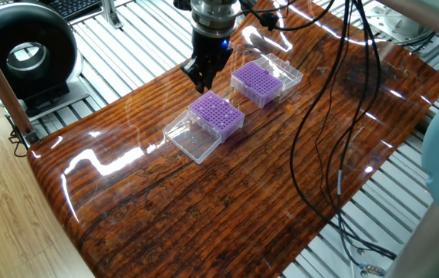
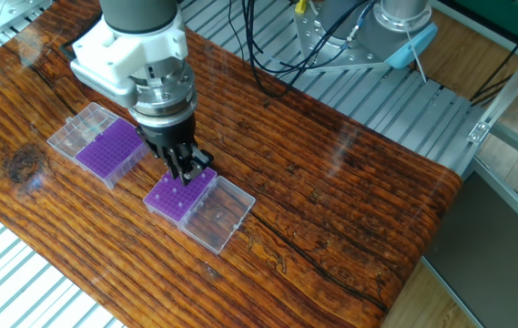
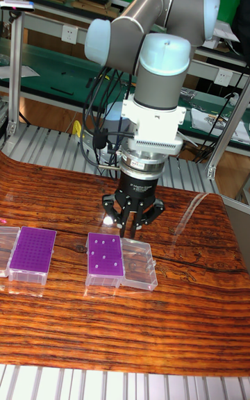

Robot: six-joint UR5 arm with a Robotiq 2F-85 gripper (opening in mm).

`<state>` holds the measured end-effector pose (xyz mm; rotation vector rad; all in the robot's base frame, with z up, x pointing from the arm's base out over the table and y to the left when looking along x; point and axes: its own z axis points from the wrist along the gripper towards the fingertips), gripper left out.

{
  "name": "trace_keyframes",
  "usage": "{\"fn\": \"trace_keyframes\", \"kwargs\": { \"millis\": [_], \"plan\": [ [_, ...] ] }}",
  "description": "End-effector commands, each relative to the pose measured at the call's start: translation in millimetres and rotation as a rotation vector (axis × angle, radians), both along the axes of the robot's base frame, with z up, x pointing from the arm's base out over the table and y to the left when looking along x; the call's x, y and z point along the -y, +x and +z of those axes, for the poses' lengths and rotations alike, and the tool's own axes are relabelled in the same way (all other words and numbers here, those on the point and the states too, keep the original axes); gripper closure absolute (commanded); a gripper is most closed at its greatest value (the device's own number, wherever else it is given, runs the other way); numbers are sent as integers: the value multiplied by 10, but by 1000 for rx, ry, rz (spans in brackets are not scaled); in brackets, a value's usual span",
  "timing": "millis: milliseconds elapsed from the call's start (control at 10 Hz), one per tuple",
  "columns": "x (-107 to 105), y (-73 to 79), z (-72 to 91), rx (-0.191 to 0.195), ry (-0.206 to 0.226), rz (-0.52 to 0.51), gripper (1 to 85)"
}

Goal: Transfer all small pipette tips from one holder to another

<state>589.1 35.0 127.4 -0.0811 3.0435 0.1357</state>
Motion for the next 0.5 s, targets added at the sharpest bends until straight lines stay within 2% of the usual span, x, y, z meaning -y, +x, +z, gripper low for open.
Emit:
{"fn": "trace_keyframes", "kwargs": {
  "millis": [0, 200, 300, 400],
  "plan": [
    [-6, 8, -4, 6, 8, 6, 617],
    [-2, 8, -5, 7, 6, 11, 653],
    [18, 8, -7, 6, 0, -3, 790],
    [18, -12, -8, -3, 0, -8, 843]
  ]
}}
